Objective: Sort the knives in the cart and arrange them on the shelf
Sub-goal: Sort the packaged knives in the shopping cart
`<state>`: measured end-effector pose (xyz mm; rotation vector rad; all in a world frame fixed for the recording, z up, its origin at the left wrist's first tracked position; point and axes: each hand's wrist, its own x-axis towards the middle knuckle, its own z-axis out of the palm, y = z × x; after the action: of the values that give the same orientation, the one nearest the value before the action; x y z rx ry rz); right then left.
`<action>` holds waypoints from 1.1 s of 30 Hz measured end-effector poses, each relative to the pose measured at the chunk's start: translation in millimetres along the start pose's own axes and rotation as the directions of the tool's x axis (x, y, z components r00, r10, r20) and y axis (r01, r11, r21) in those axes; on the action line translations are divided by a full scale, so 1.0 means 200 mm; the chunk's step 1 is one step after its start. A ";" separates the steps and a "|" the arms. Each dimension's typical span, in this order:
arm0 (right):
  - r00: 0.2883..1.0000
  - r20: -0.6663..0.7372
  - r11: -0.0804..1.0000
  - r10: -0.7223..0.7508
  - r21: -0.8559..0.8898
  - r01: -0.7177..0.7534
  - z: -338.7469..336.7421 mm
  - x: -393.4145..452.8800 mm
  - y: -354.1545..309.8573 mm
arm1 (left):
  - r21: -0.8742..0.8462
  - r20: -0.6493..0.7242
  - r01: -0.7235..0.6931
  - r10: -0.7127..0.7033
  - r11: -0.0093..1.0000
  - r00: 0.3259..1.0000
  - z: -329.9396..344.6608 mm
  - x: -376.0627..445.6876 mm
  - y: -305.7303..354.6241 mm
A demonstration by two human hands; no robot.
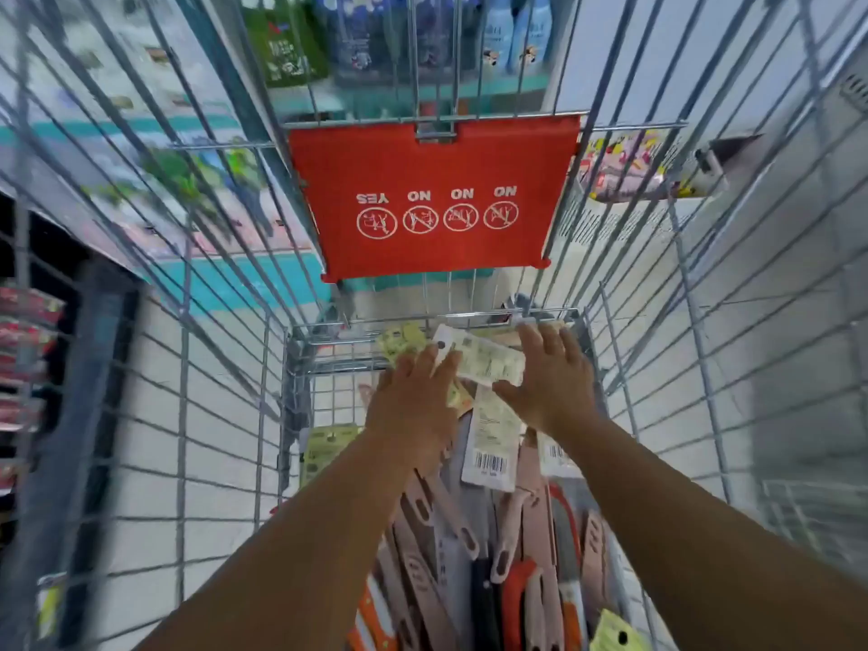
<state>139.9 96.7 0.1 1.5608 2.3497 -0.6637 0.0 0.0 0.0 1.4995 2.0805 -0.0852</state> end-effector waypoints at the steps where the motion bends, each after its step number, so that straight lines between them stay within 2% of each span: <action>1: 1.000 0.005 1.000 0.003 -0.026 -0.002 0.00 0.03 0.01 | 0.022 0.019 -0.010 0.009 1.000 1.000 0.01 0.03 0.01; 7: 0.986 0.152 0.997 0.073 -0.004 -0.073 0.08 0.11 0.08 | 0.026 0.101 -0.002 -0.001 1.000 0.995 0.06 0.18 0.04; 10: 0.989 0.128 0.993 0.073 0.078 -0.084 0.14 0.06 0.08 | -0.059 0.105 0.043 -0.037 0.997 0.994 0.12 0.15 0.00; 15: 0.997 0.060 0.994 -0.040 0.104 0.034 0.21 -0.13 0.08 | -0.014 0.089 0.050 -0.049 0.999 0.995 0.23 -0.11 -0.04; 20: 0.997 0.064 0.994 -0.035 0.108 0.028 0.28 -0.37 0.06 | 0.016 0.131 0.066 -0.067 0.998 0.989 0.24 -0.33 -0.01; 26: 0.994 0.075 0.996 -0.073 0.065 0.068 0.38 -0.54 0.05 | 0.063 0.059 0.114 -0.118 0.991 0.991 0.19 -0.39 0.05; 28: 1.000 0.006 0.980 -0.005 0.197 0.004 0.34 -0.53 0.03 | 0.042 0.008 0.156 -0.156 0.987 0.988 0.17 -0.36 0.05; 30: 0.994 -0.030 0.941 0.101 0.329 -0.085 0.30 -0.49 0.02 | 0.002 -0.090 0.132 -0.131 0.991 0.987 0.15 -0.31 0.04; 33: 0.988 0.024 0.936 0.155 0.316 -0.154 0.28 -0.38 0.00 | -0.073 -0.111 0.042 -0.050 0.996 0.993 0.15 -0.16 0.03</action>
<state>167.6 8.6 -15.7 1.8529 2.1712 -1.0431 24.8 -36.8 -8.3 1.4446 2.1839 0.0570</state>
